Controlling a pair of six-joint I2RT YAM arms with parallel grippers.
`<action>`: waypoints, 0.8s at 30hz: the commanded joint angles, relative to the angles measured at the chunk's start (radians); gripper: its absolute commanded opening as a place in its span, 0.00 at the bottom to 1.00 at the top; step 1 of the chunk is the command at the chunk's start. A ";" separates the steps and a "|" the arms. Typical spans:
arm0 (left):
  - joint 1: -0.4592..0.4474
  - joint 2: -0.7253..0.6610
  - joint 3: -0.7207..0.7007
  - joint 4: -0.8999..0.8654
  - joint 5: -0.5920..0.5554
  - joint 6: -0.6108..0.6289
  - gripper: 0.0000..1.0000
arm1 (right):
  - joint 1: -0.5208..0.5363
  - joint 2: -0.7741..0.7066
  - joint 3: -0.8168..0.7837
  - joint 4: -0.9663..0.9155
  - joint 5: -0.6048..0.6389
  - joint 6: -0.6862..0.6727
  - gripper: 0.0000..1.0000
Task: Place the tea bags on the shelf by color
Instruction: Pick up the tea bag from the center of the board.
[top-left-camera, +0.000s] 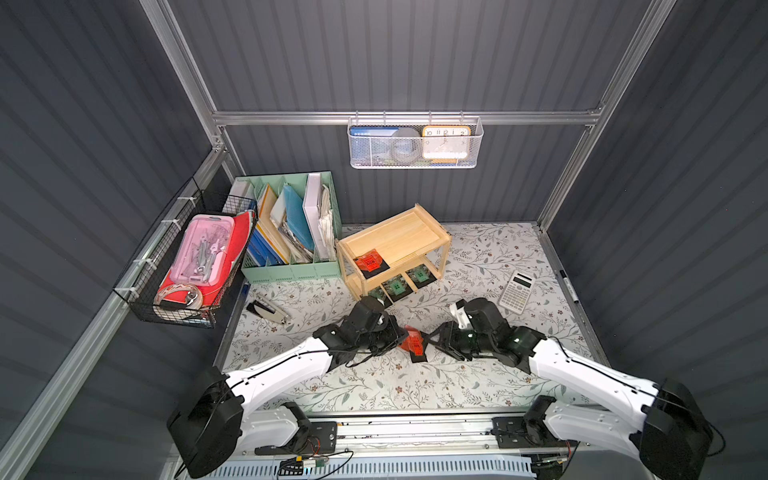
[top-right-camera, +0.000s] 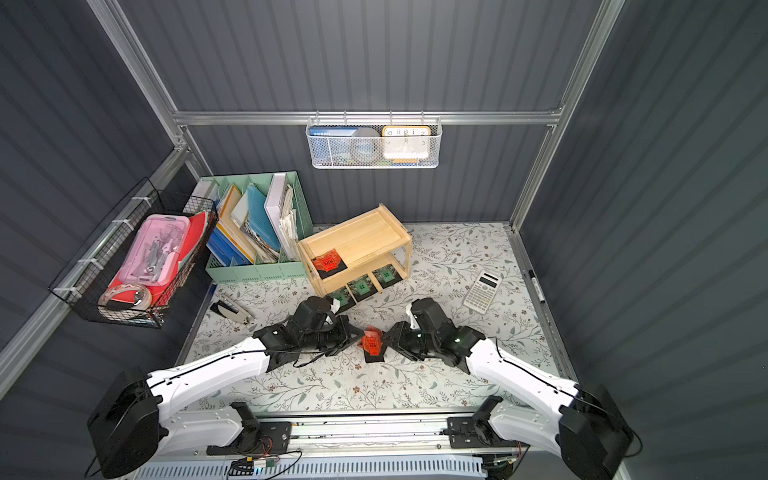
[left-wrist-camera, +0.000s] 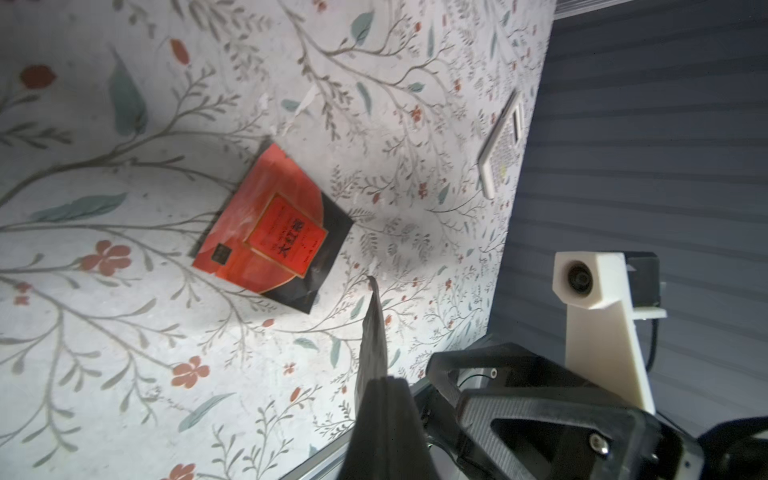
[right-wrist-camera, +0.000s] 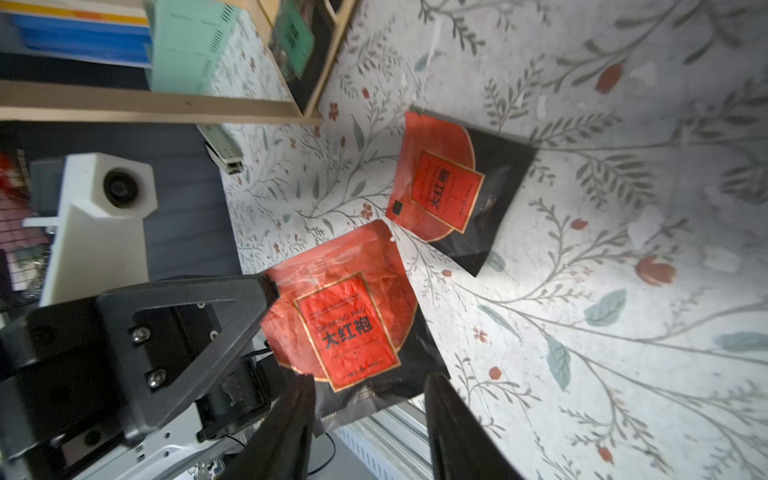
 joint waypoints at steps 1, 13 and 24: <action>-0.004 -0.026 0.054 -0.032 -0.039 0.030 0.00 | -0.016 -0.084 -0.020 -0.012 0.062 0.034 0.49; 0.019 -0.072 0.178 -0.012 -0.113 -0.017 0.00 | -0.038 -0.251 -0.029 0.151 0.086 0.264 0.48; 0.061 -0.063 0.240 0.083 -0.131 -0.108 0.00 | -0.038 -0.176 0.001 0.364 0.041 0.313 0.46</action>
